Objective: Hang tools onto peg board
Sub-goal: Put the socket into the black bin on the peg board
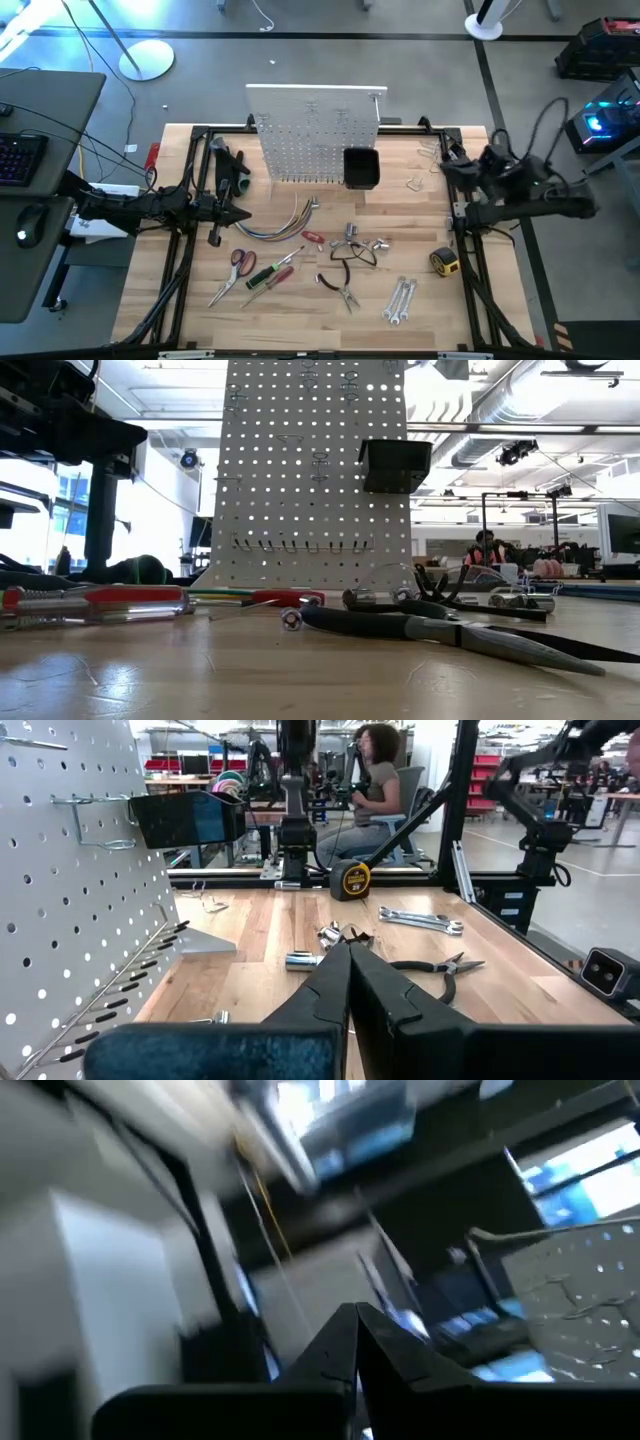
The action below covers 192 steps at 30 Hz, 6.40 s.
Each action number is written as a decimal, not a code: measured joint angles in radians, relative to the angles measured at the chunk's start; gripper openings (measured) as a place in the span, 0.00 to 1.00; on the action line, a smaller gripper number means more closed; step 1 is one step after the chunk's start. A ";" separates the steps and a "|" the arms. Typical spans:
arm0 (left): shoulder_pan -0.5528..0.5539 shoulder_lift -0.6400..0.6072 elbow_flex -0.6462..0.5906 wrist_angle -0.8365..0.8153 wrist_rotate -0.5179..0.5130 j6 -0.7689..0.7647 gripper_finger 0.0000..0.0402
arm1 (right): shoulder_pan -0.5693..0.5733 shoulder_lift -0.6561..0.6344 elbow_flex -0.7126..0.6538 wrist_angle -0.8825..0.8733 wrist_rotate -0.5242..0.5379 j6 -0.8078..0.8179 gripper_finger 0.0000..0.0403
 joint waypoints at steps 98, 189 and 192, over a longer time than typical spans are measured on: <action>0.033 1.056 0.840 -0.522 -0.110 -0.792 0.59 | 0.264 1.041 0.203 -0.931 0.008 0.131 0.45; -0.048 1.147 0.656 -0.303 -0.165 -0.937 0.59 | -0.237 0.895 0.596 -0.803 0.218 -0.103 0.43; -0.048 1.147 0.656 -0.302 -0.165 -0.942 0.59 | -0.236 0.895 0.642 -0.802 0.163 -0.179 0.46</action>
